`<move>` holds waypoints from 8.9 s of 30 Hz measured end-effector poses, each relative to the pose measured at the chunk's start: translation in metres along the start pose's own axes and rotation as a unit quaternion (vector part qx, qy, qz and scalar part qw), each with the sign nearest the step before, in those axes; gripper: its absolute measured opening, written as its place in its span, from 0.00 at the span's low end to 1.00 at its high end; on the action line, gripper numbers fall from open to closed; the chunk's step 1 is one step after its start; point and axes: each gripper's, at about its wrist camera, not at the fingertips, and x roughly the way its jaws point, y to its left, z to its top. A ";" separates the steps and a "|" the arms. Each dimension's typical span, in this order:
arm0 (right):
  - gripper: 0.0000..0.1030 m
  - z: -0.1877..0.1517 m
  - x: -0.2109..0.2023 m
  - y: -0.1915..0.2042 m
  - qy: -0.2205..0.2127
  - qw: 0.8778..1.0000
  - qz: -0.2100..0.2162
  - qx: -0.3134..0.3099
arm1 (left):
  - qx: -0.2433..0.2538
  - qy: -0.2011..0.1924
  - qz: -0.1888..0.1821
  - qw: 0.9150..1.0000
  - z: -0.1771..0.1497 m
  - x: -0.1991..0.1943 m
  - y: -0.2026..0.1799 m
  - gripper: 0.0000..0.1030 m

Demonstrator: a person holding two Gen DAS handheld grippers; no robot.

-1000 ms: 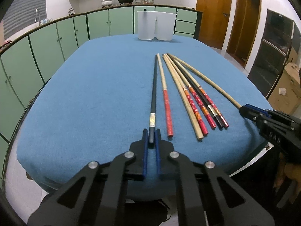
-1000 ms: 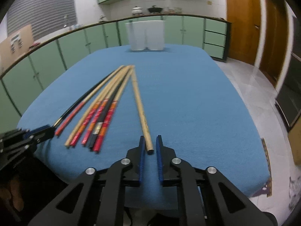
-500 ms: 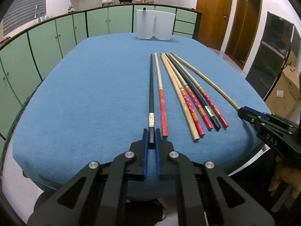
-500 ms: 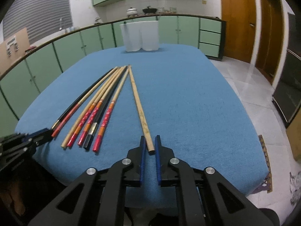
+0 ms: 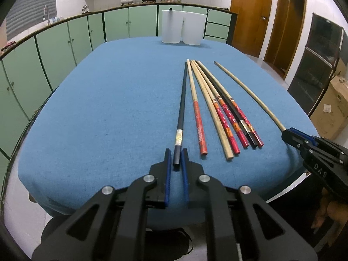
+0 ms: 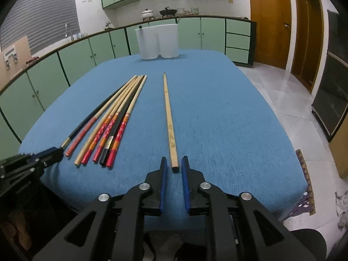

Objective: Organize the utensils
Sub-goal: 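Grasp the plain wooden chopstick end with the right gripper, then lift the black chopstick toward the holder with left while right lifts the wooden chopstick, then lower the black chopstick into the holder with left while right lowers the wooden chopstick in, then open both grippers and move them back to the chopstick row, then grasp the end of a red-patterned chopstick with the right gripper, then grasp the end of a red-striped chopstick with the left gripper, then carry the red chopstick into the holder with left while right carries its red chopstick in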

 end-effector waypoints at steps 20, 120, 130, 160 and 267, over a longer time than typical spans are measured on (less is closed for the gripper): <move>0.07 0.044 -0.064 0.002 -0.085 0.996 0.026 -0.008 | -0.039 -0.072 -0.036 0.996 0.036 -0.060 0.012 0.06; 0.23 0.452 0.087 -0.014 -0.052 0.992 0.073 -0.085 | 0.045 -0.146 -0.027 0.988 0.451 0.070 0.019 0.12; 0.32 0.357 -0.031 -0.023 -0.125 0.984 0.105 -0.067 | 0.055 -0.192 -0.018 0.980 0.367 -0.043 0.032 0.38; 0.31 -0.013 -0.015 0.049 -0.035 0.997 0.044 -0.044 | -0.039 -0.082 0.014 0.996 -0.001 -0.059 0.020 0.59; 0.05 0.242 -0.065 0.012 -0.057 0.988 0.081 -0.115 | 0.012 -0.094 -0.073 0.993 0.188 -0.080 0.017 0.05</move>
